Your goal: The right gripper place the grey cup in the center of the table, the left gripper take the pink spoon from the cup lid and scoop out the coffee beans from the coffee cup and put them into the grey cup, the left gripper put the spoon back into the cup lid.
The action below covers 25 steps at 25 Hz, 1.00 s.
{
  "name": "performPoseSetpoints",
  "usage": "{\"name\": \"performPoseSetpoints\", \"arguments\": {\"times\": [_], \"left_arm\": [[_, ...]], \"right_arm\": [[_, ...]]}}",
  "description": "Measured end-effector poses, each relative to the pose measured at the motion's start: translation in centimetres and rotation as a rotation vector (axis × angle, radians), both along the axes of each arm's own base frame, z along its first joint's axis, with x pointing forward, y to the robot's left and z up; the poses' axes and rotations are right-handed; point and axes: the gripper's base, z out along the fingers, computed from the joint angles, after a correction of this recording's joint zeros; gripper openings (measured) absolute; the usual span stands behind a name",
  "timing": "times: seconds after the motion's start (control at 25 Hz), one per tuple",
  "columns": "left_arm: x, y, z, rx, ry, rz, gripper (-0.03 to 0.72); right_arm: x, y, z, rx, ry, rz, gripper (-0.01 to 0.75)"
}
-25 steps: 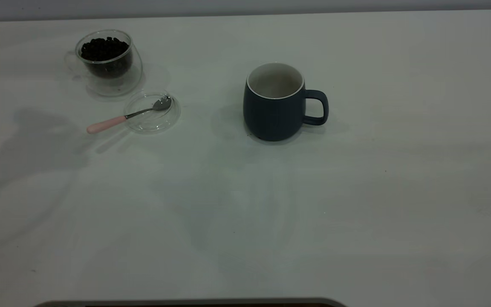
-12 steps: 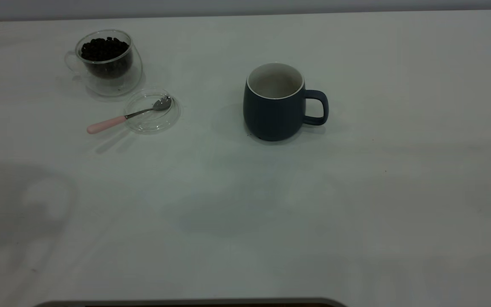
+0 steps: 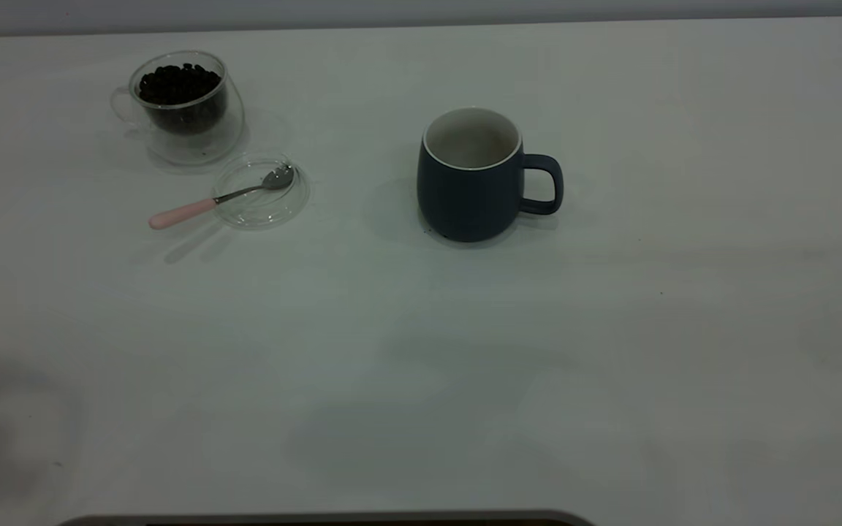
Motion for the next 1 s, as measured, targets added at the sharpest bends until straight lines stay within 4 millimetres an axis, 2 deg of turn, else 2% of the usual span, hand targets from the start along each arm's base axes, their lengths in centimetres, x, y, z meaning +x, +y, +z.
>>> {"name": "performPoseSetpoints", "arguments": {"times": [0.16, 0.36, 0.48, 0.64, 0.8, 1.0], "left_arm": [[-4.2, 0.1, -0.5, -0.026, -0.067, -0.002, 0.465], [-9.8, 0.4, -2.7, -0.036, -0.165, -0.013, 0.465], [-12.1, 0.5, -4.2, -0.040, -0.222, -0.013, 0.465], [-14.2, 0.8, -6.5, -0.039, -0.265, 0.024, 0.465], [-15.3, 0.9, -8.3, -0.034, -0.325, 0.057, 0.465], [-16.4, 0.9, -8.6, -0.033, -0.418, 0.052, 0.465]], "right_arm": [[0.0, 0.0, 0.0, 0.000, 0.000, 0.000, 0.590], [0.0, 0.0, 0.0, 0.000, 0.000, 0.000, 0.590], [0.0, 0.0, 0.0, 0.000, 0.000, 0.000, 0.590], [0.0, 0.0, 0.0, 0.000, 0.000, 0.000, 0.590], [0.0, 0.0, 0.0, 0.000, 0.000, 0.000, 0.590], [0.0, 0.0, 0.0, 0.000, 0.000, 0.000, 0.590]]}}
